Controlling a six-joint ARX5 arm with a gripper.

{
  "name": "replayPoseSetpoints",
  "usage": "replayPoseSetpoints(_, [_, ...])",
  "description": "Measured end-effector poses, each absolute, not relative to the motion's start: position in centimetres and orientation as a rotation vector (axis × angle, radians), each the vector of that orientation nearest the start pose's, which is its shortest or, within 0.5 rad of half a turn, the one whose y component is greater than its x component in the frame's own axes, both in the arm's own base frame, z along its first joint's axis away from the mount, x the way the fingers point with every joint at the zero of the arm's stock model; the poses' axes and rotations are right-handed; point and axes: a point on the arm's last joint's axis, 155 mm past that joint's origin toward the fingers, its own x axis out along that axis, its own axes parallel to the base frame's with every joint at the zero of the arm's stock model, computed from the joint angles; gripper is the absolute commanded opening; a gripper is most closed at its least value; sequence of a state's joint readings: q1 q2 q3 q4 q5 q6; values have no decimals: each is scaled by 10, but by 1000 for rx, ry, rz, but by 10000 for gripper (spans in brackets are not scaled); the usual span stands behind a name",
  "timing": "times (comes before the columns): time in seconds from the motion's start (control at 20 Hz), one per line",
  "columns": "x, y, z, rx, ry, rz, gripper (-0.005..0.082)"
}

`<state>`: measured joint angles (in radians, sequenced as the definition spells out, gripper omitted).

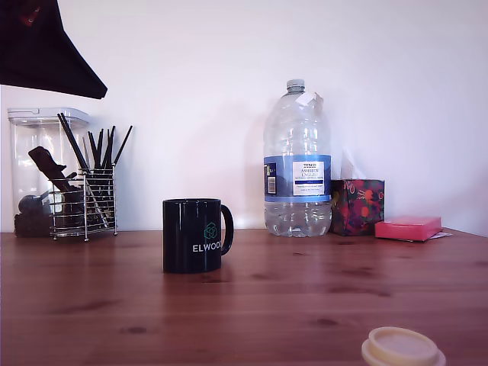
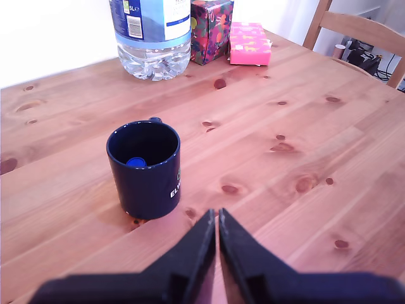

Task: Pick up the coffee capsules from the table one by one and drop them inside the nearest coffee cup

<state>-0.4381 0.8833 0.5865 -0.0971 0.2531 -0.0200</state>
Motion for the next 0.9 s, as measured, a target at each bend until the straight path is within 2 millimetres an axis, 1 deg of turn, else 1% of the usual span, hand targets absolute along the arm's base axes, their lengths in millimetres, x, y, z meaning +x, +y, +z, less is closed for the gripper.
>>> replayPoseSetpoints(0.1, [276,-189,203,-23,408,-719,-19])
replayPoseSetpoints(0.4, [276,-191,205,-34,401,-728,-19])
replayPoseSetpoints(0.45, [277,-192,209,-35,383,-730,-19])
replayPoseSetpoints(0.55, [279,-198,225,-35,314,-754,-19])
replayPoseSetpoints(0.65, [271,-214,240,-24,248,-832,-19])
replayPoseSetpoints(0.75, [260,-232,244,-8,217,-924,-19])
replayPoseSetpoints(0.8, [255,-241,242,6,212,-970,-19])
replayPoseSetpoints(0.9, [247,-260,230,34,232,-1047,-19])
